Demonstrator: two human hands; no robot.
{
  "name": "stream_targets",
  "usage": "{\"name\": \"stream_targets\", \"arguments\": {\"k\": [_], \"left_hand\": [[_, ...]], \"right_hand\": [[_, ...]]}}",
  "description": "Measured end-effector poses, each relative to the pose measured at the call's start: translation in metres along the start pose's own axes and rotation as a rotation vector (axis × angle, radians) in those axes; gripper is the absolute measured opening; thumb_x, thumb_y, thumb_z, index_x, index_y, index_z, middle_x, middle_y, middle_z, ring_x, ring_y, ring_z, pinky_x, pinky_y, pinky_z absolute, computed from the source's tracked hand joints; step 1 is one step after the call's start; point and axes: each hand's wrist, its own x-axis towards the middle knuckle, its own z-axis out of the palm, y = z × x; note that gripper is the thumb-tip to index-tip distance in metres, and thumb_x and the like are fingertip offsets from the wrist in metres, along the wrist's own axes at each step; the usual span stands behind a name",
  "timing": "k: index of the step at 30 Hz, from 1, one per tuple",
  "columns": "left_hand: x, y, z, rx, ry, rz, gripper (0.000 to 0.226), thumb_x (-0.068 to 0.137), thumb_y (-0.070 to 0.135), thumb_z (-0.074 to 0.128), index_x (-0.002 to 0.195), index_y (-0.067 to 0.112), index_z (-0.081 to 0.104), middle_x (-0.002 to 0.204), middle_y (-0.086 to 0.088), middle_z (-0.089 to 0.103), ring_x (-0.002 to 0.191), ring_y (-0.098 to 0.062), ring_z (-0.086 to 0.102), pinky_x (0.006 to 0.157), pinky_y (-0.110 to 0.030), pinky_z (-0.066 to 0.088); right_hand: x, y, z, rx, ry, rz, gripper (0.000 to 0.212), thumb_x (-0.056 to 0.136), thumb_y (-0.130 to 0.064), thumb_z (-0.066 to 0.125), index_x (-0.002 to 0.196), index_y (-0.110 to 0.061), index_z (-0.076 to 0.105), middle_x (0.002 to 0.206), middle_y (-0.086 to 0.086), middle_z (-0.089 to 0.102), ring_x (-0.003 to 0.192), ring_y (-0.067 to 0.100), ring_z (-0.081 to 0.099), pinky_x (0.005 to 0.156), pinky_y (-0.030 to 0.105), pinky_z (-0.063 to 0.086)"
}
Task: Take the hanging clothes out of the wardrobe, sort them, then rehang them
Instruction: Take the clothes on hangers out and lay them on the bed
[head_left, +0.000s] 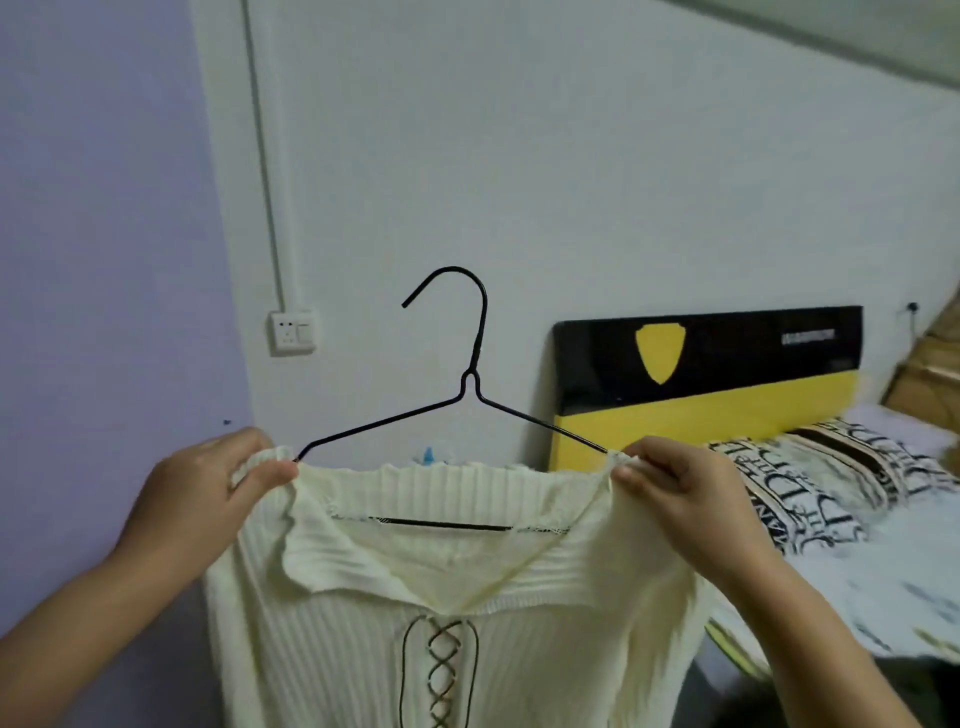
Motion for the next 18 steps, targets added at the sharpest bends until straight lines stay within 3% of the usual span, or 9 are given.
{"name": "stream_targets", "arguments": {"k": [2,4,7,10,12,15,18], "left_hand": [[0.016,0.021,0.030,-0.067,-0.066,0.065,0.015,0.066,0.062,0.041,0.069,0.049,0.048,0.046,0.007,0.042,0.049,-0.004,0.044,0.053,-0.022,0.038],[0.029,0.042,0.062,-0.123,-0.108,0.129,0.019,0.068,0.056,0.050,0.074,0.038,0.049,0.045,0.005,0.041,0.048,-0.007,0.044,0.052,-0.023,0.037],[0.047,0.078,0.108,-0.195,-0.174,0.244,0.020,0.071,0.043,0.057,0.071,0.027,0.047,0.043,0.002,0.037,0.046,-0.011,0.043,0.049,-0.026,0.036],[0.060,0.117,0.150,-0.289,-0.283,0.371,0.035,0.076,0.049,0.062,0.056,0.023,0.047,0.042,0.003,0.034,0.043,-0.013,0.041,0.049,-0.029,0.037],[0.067,0.142,0.179,-0.329,-0.341,0.475,0.038,0.074,0.050,0.057,0.058,0.015,0.053,0.043,-0.001,0.037,0.044,-0.015,0.042,0.048,-0.030,0.038],[0.068,0.184,0.221,-0.432,-0.413,0.629,0.047,0.072,0.059,0.047,0.057,0.014,0.049,0.066,-0.001,0.050,0.057,-0.014,0.046,0.049,-0.022,0.034],[0.058,0.231,0.252,-0.527,-0.473,0.752,0.044,0.073,0.056,0.050,0.057,0.015,0.048,0.048,-0.004,0.041,0.062,-0.012,0.046,0.049,-0.021,0.033]], "right_hand": [[-0.012,0.019,-0.025,-0.032,0.069,0.074,0.016,0.083,-0.017,0.068,0.070,-0.024,0.061,0.061,-0.011,0.062,0.063,0.001,0.057,0.060,0.028,0.044],[-0.024,0.036,-0.047,-0.088,0.136,0.133,0.011,0.082,-0.018,0.070,0.074,-0.021,0.064,0.064,-0.010,0.062,0.065,0.002,0.057,0.062,0.034,0.046],[-0.049,0.059,-0.077,-0.143,0.262,0.214,0.015,0.080,-0.015,0.072,0.074,-0.024,0.062,0.057,-0.020,0.059,0.064,-0.008,0.057,0.062,0.025,0.044],[-0.079,0.075,-0.103,-0.222,0.339,0.323,0.019,0.081,-0.013,0.071,0.073,-0.025,0.058,0.053,-0.021,0.056,0.061,-0.013,0.055,0.056,0.011,0.038],[-0.104,0.081,-0.119,-0.235,0.395,0.406,0.021,0.081,-0.010,0.071,0.072,-0.024,0.058,0.054,-0.020,0.056,0.060,-0.013,0.055,0.057,0.008,0.038],[-0.147,0.086,-0.138,-0.326,0.502,0.513,0.027,0.081,-0.010,0.070,0.067,-0.029,0.058,0.061,-0.022,0.061,0.062,-0.004,0.056,0.059,0.014,0.038],[-0.189,0.081,-0.155,-0.416,0.603,0.619,0.014,0.081,-0.011,0.070,0.069,-0.010,0.064,0.065,0.002,0.062,0.063,0.016,0.055,0.059,0.028,0.040]]}}
